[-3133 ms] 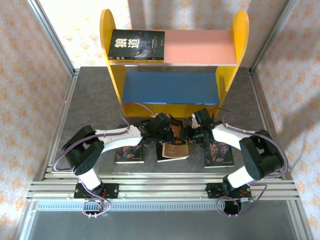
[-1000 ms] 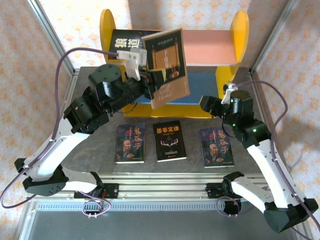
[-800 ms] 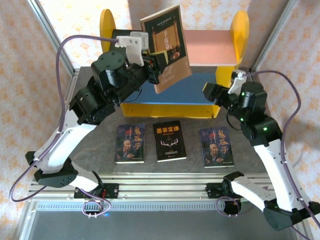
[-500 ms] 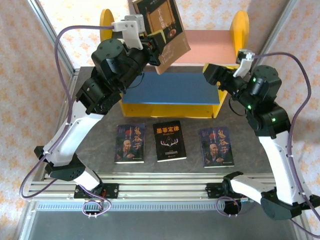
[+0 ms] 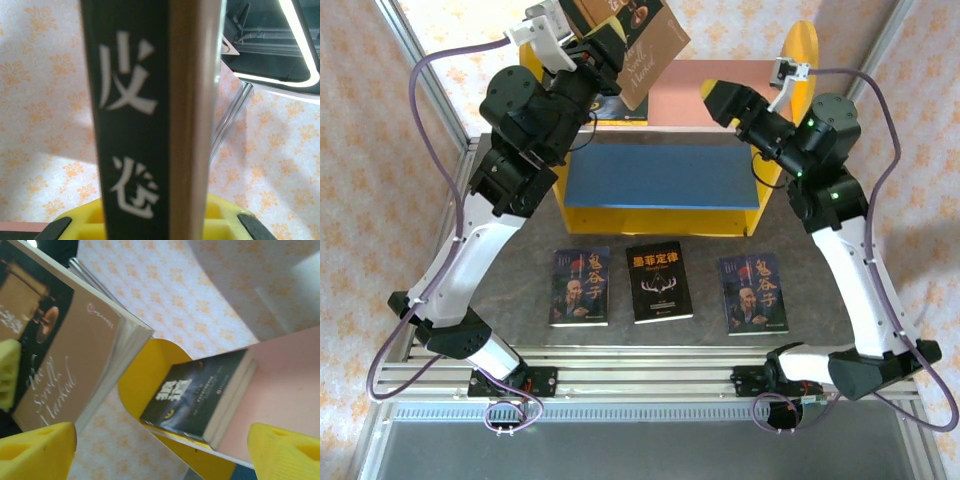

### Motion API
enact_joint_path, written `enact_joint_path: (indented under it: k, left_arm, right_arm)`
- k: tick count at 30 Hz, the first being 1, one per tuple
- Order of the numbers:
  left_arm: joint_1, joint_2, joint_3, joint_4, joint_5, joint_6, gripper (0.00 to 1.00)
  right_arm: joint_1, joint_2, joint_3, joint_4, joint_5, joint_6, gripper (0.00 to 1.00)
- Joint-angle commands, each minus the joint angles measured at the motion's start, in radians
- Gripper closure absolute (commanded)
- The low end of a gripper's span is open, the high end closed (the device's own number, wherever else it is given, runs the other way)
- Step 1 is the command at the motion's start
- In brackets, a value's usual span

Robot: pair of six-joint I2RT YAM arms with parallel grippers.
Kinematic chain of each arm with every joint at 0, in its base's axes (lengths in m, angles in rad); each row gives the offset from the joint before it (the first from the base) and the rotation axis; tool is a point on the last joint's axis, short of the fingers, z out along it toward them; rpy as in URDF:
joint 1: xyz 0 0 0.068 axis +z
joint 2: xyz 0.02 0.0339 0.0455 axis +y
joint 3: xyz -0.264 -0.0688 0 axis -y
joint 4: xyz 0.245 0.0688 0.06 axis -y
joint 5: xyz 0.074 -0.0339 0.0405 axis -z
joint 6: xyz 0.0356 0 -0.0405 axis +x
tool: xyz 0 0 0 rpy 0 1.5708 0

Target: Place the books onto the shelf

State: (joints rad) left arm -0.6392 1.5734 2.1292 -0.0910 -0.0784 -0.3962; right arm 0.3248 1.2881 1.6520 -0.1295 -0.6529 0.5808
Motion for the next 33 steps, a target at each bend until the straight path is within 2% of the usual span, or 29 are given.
enact_joint_path:
  k: [1, 4, 13, 19, 26, 33]
  left_arm:
    - [0.009, -0.009, -0.015, 0.145, -0.018, -0.054, 1.0]
    - [0.01, -0.007, -0.026, 0.16, -0.029, -0.071, 1.0]
    - [0.012, -0.012, -0.072, 0.214, -0.016, -0.133, 1.0]
    - [0.013, -0.012, -0.105, 0.246, -0.01, -0.189, 1.0]
    - [0.013, -0.012, -0.147, 0.301, 0.0, -0.225, 1.0]
    - [0.013, -0.007, -0.171, 0.329, 0.006, -0.252, 1.0]
  right_arm:
    - [0.017, 0.025, 0.032, 0.176, -0.048, 0.102, 0.1]
    - [0.04, 0.05, 0.05, 0.207, -0.042, 0.118, 0.04]
    - [0.112, 0.104, 0.072, 0.257, -0.013, 0.133, 0.02]
    - [0.139, 0.154, 0.102, 0.298, -0.024, 0.164, 0.1]
    - [0.148, 0.18, 0.109, 0.33, -0.031, 0.191, 0.14]
    - [0.148, 0.201, 0.138, 0.339, -0.044, 0.205, 0.37]
